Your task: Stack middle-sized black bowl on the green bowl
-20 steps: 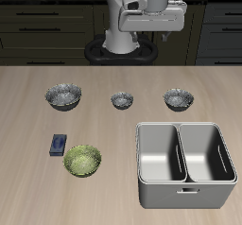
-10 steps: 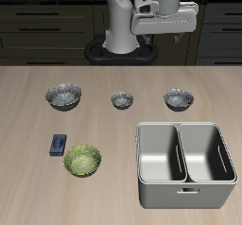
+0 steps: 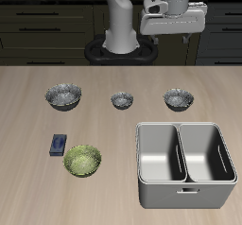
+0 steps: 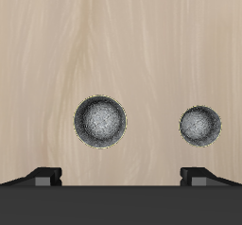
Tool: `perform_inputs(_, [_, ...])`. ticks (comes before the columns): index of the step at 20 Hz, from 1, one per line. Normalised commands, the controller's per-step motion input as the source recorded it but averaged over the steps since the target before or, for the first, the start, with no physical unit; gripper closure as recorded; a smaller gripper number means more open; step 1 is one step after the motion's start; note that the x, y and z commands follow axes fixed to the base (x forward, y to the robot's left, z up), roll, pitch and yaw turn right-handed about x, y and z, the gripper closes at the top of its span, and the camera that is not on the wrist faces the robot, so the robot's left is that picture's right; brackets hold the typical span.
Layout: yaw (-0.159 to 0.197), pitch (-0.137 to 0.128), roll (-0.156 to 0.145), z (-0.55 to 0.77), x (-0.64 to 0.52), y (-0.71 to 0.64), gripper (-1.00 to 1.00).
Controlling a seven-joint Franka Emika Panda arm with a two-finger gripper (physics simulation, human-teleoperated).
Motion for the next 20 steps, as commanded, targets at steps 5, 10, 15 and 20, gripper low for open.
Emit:
perform_inputs(5, [0.002,-0.048,-0.037,-0.18,0.02,-0.01,-1.00])
perform_inputs(10, [-0.036,0.032,0.015,-0.29,0.01,0.03,-1.00])
perform_inputs(15, [0.005,-0.013,-0.003,-0.20,-0.04,-0.05,-1.00])
perform_inputs(20, [0.007,0.015,0.012,-0.31,-0.05,0.05,-1.00])
